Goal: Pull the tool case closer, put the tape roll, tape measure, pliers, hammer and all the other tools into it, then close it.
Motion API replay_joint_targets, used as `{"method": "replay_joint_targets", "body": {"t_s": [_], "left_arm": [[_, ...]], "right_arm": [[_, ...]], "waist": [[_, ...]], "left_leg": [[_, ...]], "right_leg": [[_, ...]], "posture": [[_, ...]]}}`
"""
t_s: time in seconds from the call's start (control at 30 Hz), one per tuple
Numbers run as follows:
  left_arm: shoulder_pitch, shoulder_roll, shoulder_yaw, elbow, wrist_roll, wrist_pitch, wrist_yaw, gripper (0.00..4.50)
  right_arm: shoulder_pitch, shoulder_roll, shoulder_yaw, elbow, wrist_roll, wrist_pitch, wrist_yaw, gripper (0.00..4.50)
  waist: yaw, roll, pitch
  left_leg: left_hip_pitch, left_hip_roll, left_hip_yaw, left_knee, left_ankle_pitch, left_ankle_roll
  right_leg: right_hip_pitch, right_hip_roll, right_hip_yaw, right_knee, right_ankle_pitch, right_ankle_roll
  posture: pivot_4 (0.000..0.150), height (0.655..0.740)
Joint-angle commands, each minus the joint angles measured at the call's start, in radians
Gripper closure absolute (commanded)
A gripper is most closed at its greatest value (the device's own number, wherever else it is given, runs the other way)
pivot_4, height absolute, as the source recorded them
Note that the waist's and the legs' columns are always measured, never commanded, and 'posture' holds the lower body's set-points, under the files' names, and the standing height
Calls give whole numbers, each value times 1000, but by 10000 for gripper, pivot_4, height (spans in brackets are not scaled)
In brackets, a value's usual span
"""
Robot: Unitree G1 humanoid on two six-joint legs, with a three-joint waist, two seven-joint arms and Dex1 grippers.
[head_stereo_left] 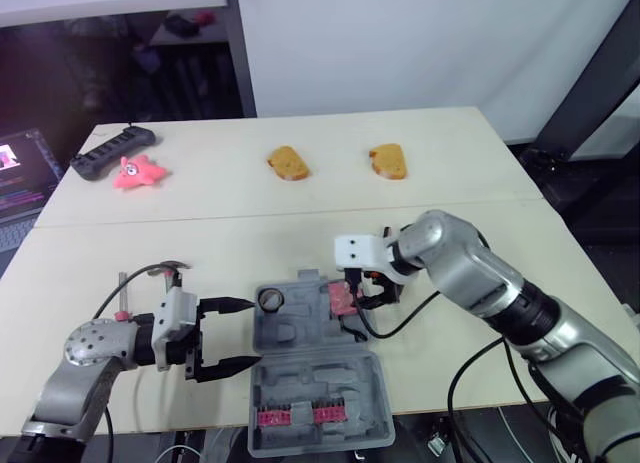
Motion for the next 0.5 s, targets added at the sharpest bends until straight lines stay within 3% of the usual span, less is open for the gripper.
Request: {"method": "replay_joint_targets", "body": {"t_s": [0.03, 0.1, 0.4, 0.5], "left_arm": [[-5, 6, 11, -25, -14, -3, -2, 0], [-6, 7, 11, -23, -13, -3, -3, 0], [-12, 10, 15, -12, -10, -6, -5, 0], [-19, 3, 16, -11, -10, -7, 6, 0]], "right_arm": [[16, 7, -69, -43, 49, 10, -25, 22999], [52, 30, -120, -44, 76, -9, -71, 31958], [236, 102, -280, -18, 200, -212, -180, 31958], [303, 127, -311, 86, 205, -359, -227, 31958]], "waist": [[-3, 0, 0], [-3, 0, 0], [1, 0, 0], [1, 0, 0]], "left_leg": [[0, 0, 0, 0, 0, 0], [0, 0, 0, 0, 0, 0], [0, 0, 0, 1, 0, 0], [1, 0, 0, 1, 0, 0]], "right_leg": [[0, 0, 0, 0, 0, 0], [0, 0, 0, 0, 0, 0], [1, 0, 0, 0, 0, 0], [1, 0, 0, 0, 0, 0]], "posture": [[1500, 7400], [1500, 7400], [1500, 7400], [1500, 7400]]}}
